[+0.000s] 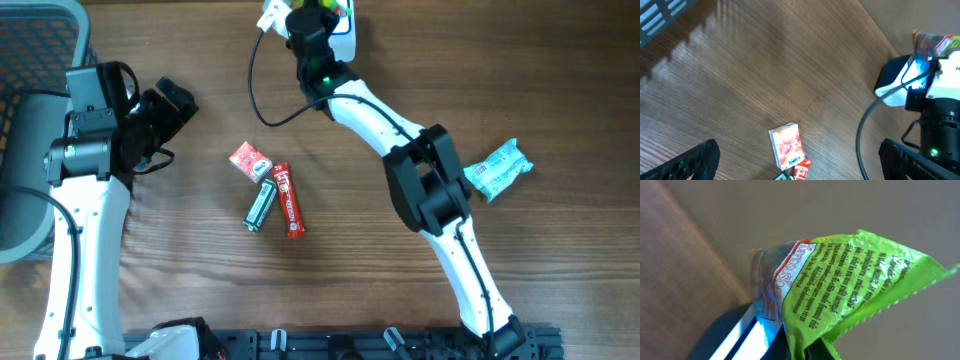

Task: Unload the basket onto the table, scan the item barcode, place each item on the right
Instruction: 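Raise the green bag with the right gripper to the white scanner, then lower the green bag to the right side and release it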

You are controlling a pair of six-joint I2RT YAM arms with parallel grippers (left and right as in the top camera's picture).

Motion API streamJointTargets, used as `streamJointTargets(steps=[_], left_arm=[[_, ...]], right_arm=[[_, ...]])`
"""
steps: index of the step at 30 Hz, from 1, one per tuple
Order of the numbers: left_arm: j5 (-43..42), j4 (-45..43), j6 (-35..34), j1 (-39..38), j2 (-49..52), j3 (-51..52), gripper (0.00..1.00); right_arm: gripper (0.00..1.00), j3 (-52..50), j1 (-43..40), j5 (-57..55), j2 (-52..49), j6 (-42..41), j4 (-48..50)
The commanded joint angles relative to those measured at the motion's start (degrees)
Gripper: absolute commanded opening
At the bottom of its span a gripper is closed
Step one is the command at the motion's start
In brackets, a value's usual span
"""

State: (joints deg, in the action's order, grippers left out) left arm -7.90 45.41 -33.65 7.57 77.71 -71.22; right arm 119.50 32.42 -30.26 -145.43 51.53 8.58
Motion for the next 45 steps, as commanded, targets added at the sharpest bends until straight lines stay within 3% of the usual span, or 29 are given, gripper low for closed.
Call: streamJointTargets(steps=[1, 3, 7, 12, 13, 15, 19, 25, 26, 28, 30, 32, 34, 36, 40, 42, 44, 45], left_arm=[[0.5, -0.1, 0.4, 0.1, -0.6, 0.0, 1.0], [0.5, -0.1, 0.4, 0.1, -0.6, 0.0, 1.0], [0.5, -0.1, 0.4, 0.1, -0.6, 0.0, 1.0], [0.5, -0.1, 0.4, 0.1, -0.6, 0.0, 1.0], [0.5, -0.1, 0.4, 0.1, -0.6, 0.0, 1.0], [0.5, -0.1, 0.4, 0.1, -0.6, 0.0, 1.0], [0.5, -0.1, 0.4, 0.1, -0.6, 0.0, 1.0], [0.5, -0.1, 0.4, 0.1, -0.6, 0.0, 1.0], [0.5, -0.1, 0.4, 0.1, -0.6, 0.0, 1.0], [0.5, -0.1, 0.4, 0.1, -0.6, 0.0, 1.0], [0.5, -0.1, 0.4, 0.1, -0.6, 0.0, 1.0], [0.5, -0.1, 0.4, 0.1, -0.6, 0.0, 1.0], [0.5, -0.1, 0.4, 0.1, -0.6, 0.0, 1.0], [0.5, -0.1, 0.4, 0.1, -0.6, 0.0, 1.0], [0.5, -0.1, 0.4, 0.1, -0.6, 0.0, 1.0], [0.5, -0.1, 0.4, 0.1, -0.6, 0.0, 1.0], [0.5, -0.1, 0.4, 0.1, -0.6, 0.0, 1.0], [0.5, -0.1, 0.4, 0.1, -0.6, 0.0, 1.0]], right_arm=[[0.04, 1.1, -0.7, 1.3, 11.5, -11.3, -7.6], [0.04, 1.1, -1.3, 1.3, 16.1, -15.4, -16.5], [0.04, 1.1, -3.2, 3.0, 25.7, -32.7, -45.5], [0.04, 0.5, -9.2, 18.8, 28.3, -43.8, -80.8], [0.04, -0.7, -10.5, 22.2, 28.2, -45.0, -83.8], [0.04, -6.2, -14.1, 27.9, 28.2, -47.9, -85.8], [0.04, -17.3, -18.9, 26.9, 28.2, -49.6, -81.8], [0.05, -28.5, -26.0, 13.1, 28.2, -53.2, -77.5], [0.27, -29.2, -26.9, 12.6, 28.2, -53.2, -76.7], [0.36, -29.3, -28.3, 12.7, 28.2, -53.2, -76.0], [0.67, -29.2, -29.0, 12.7, 28.2, -53.0, -74.8], [0.8, -28.2, -29.0, 11.8, 28.2, -52.4, -73.7], [0.83, -25.6, -28.3, 14.6, 28.5, -53.5, -75.8], [0.81, -23.9, -26.8, 23.6, 29.2, -53.5, -76.3], [0.67, -23.8, -22.6, 38.8, 29.9, -52.0, -74.2], [0.49, -24.6, -20.3, 39.1, 29.9, -53.2, -72.0], [0.04, -26.2, -18.9, 38.7, 29.8, -55.1, -68.5], [0.04, -27.1, -18.6, 37.6, 29.7, -57.7, -66.3]])
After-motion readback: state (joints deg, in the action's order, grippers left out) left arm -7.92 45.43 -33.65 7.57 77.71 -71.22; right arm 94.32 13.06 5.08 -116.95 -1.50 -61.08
